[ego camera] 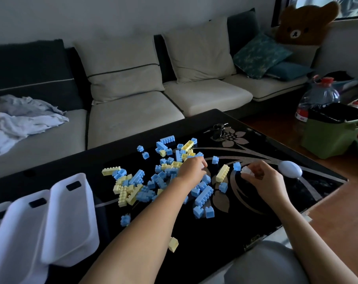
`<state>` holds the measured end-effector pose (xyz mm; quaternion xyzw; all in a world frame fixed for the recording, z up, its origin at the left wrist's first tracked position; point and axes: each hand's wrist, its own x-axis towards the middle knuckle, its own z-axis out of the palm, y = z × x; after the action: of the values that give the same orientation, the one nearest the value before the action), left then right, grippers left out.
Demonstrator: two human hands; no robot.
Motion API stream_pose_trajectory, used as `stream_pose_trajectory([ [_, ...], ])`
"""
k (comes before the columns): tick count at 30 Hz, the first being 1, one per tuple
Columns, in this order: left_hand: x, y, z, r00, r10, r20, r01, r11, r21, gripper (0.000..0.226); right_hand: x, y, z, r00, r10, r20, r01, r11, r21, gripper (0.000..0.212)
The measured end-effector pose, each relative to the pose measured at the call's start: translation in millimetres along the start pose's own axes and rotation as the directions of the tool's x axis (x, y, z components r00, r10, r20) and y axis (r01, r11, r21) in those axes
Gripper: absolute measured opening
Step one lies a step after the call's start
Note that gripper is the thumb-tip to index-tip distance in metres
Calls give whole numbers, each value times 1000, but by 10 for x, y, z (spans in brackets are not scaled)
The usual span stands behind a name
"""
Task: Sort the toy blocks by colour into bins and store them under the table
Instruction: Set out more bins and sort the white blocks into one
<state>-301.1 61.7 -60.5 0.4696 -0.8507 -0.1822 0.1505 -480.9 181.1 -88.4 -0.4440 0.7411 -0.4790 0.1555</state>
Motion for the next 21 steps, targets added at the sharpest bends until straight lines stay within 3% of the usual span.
stream_pose_trajectory([
  [4, -49, -119, -52, 994, -42, -104, 39, 999, -37, 26, -22, -35, 1, 999, -23, 32, 23, 1000, 5, 26],
  [10, 36, -136, -35, 992, -83, -95, 96, 986, 136, 40, 19, -31, 10, 997, -43, 63, 41, 999, 35, 20],
  [16, 122, -94, 15, 991, -113, -70, 123, 979, 160, 26, 40, 20, 10, 997, -54, 56, 51, 997, 54, 21],
  [19, 30, -95, -74, 993, -85, -76, 87, 996, 24, 25, 38, 10, 10, 997, -49, 63, 46, 998, 51, 20],
  [21, -84, -74, -231, 982, -138, -126, 109, 971, -213, 21, 13, -15, 16, 997, -51, 64, 49, 998, 41, 20],
])
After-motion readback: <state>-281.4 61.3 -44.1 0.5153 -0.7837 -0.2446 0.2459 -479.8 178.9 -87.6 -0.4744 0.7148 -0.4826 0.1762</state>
